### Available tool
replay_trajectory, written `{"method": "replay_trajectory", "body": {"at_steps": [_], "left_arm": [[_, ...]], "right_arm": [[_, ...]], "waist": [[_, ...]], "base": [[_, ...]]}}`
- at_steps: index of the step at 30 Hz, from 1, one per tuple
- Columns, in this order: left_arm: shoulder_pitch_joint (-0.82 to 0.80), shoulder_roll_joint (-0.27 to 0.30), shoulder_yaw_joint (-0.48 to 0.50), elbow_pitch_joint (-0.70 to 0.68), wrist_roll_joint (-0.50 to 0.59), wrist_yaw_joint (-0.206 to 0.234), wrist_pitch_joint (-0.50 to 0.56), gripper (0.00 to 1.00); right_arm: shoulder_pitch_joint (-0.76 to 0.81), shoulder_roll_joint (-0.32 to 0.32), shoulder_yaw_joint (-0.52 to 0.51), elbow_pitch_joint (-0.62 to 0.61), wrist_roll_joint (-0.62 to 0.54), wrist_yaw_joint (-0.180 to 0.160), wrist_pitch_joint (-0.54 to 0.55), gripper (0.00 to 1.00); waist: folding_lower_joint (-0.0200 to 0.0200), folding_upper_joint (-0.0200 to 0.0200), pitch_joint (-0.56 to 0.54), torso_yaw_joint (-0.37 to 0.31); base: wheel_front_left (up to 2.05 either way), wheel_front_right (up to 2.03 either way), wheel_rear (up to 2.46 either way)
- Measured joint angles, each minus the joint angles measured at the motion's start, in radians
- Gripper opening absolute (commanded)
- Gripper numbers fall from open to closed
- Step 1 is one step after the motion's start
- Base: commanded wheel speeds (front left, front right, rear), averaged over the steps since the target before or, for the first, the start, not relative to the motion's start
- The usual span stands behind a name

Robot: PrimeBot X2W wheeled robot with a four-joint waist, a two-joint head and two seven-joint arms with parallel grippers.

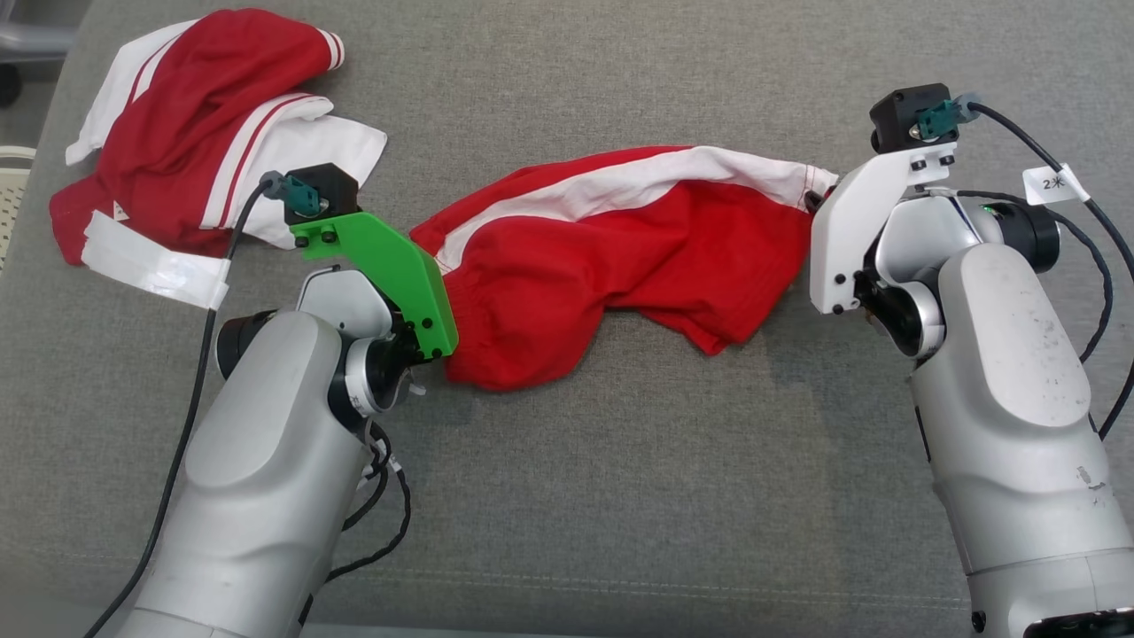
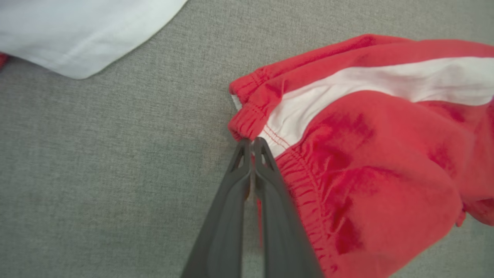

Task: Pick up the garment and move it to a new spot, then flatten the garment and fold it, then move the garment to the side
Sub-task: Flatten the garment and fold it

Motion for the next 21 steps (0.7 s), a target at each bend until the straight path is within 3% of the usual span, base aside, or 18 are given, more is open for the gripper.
{"method": "replay_trajectory", "body": {"at_steps": [3,10,21], "left_arm": [[-0.001,-0.001,0.001,0.002,-0.002,-0.001,-0.007,0.00],[-0.005,-0.002,0.006,0.010,-0.005,-0.001,-0.038,0.00],[-0.117,-0.006,0.069,-0.042,-0.005,-0.035,-0.245,0.00]], "right_arm": [[-0.004,0.001,0.004,0.017,0.000,0.000,-0.009,0.00],[-0.018,0.001,0.010,0.043,0.001,0.000,-0.035,0.00],[-0.113,-0.006,0.003,-0.009,0.084,0.000,-0.128,0.00]], "waist": [[0.0000,0.0000,0.002,0.004],[0.0000,0.0000,-0.001,0.007],[0.0000,0.0000,0.000,-0.022]], "base": [[0.00,0.00,0.00],[0.00,0.00,0.00],[0.00,0.00,0.00]]}}
